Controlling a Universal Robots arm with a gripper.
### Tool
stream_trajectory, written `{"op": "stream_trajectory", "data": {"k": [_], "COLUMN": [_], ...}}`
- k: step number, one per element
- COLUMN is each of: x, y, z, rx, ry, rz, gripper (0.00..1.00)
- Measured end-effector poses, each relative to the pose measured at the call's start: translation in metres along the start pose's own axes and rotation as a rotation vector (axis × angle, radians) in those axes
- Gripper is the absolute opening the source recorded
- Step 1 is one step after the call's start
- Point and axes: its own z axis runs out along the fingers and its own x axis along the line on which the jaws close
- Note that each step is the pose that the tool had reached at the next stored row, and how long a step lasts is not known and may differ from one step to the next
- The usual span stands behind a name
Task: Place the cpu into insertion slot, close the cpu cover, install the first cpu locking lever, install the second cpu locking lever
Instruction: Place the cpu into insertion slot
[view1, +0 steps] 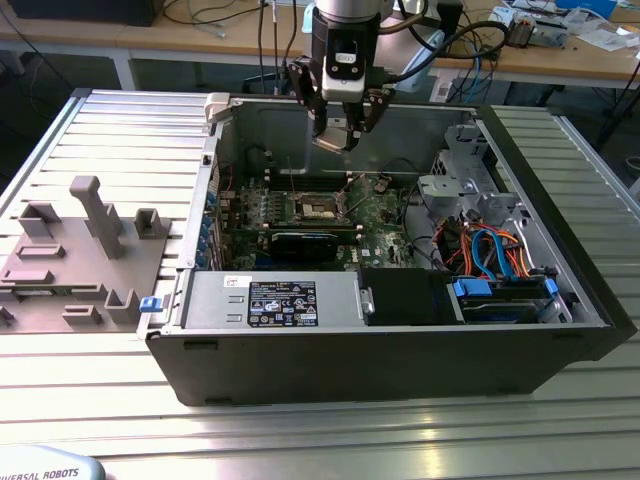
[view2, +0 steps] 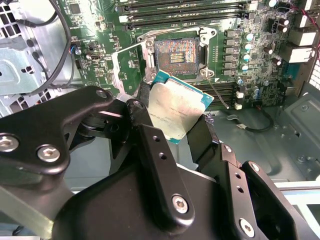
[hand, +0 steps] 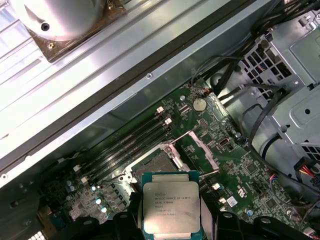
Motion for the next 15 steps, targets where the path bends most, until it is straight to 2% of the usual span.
{"op": "stream_trajectory", "data": {"k": [15], "x": [0.0000], "y": [0.0000], "z": [0.0005], "rx": [-0.0001], "ry": [-0.0007], "rz": [0.009], "gripper": [0.55]}}
